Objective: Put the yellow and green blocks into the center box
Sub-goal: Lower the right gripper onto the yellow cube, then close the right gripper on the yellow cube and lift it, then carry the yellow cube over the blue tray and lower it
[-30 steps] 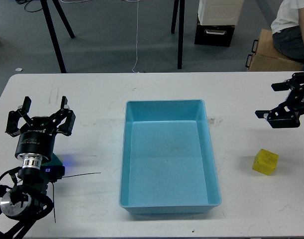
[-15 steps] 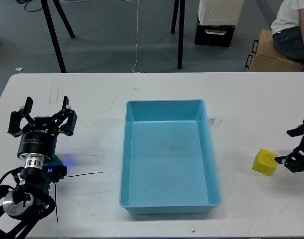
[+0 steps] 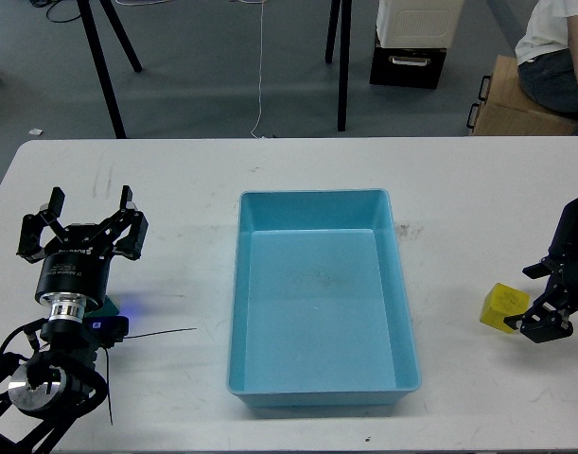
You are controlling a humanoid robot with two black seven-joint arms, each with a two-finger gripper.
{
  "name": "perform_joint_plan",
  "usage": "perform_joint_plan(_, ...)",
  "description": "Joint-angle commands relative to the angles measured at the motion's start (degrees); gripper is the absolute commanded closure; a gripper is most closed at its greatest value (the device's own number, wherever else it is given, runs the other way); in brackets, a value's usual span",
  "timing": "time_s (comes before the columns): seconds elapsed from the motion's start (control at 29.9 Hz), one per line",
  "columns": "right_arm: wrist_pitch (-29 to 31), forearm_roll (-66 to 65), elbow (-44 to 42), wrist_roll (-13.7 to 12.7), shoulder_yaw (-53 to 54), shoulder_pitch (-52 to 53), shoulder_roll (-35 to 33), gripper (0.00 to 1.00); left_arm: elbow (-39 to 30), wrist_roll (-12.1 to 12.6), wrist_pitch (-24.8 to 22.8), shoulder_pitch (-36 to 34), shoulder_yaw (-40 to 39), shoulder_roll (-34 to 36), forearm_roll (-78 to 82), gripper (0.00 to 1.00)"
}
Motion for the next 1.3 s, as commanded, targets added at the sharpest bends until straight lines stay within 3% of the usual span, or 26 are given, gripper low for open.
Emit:
perform_joint_plan(0.0, 0.0, 0.1, -0.7, 0.0, -0.5, 0.0, 0.2, 0.09, 0.4, 0.0, 0.0, -0.1, -0.1, 0.0, 0.0, 0.0)
perform_joint_plan(0.23, -0.4, 0.2, -3.9, 0.0, -0.5, -1.0, 3.1, 0.18, 0.4, 0.0, 0.0, -0.1, -0.1, 0.0, 0.0, 0.0)
perform_joint_plan(0.5, -0.4, 0.4, -4.4, 0.0, -0.4, -0.8, 4.6, 0.62, 0.4, 0.0, 0.0, -0.2, -0.2, -0.1, 0.0, 0.0)
perform_joint_plan(0.57, -0.4, 0.4, -4.4, 0.0, -0.4, -0.2, 4.5, 0.78, 0.4, 0.0, 0.0, -0.2, -0.2, 0.0, 0.0, 0.0)
perform_joint_plan(0.67, -0.4, 0.4, -4.5, 0.0, 0.0, 1.6, 4.5, 0.9, 0.4, 0.0, 0.0, -0.2, -0.2, 0.0, 0.0, 0.0)
perform_joint_plan(0.94, -0.4, 4.2, -5.5, 0.0, 1.6, 17.4, 5.7, 0.96, 0.4, 0.0, 0.0, -0.3, -0.2, 0.0, 0.0, 0.0)
perform_joint_plan(1.27, 0.3, 9.4, -5.5, 0.0, 0.4, 25.9, 22.6, 0.95, 0.4, 0.0, 0.0, -0.6, -0.2, 0.0, 0.0, 0.0)
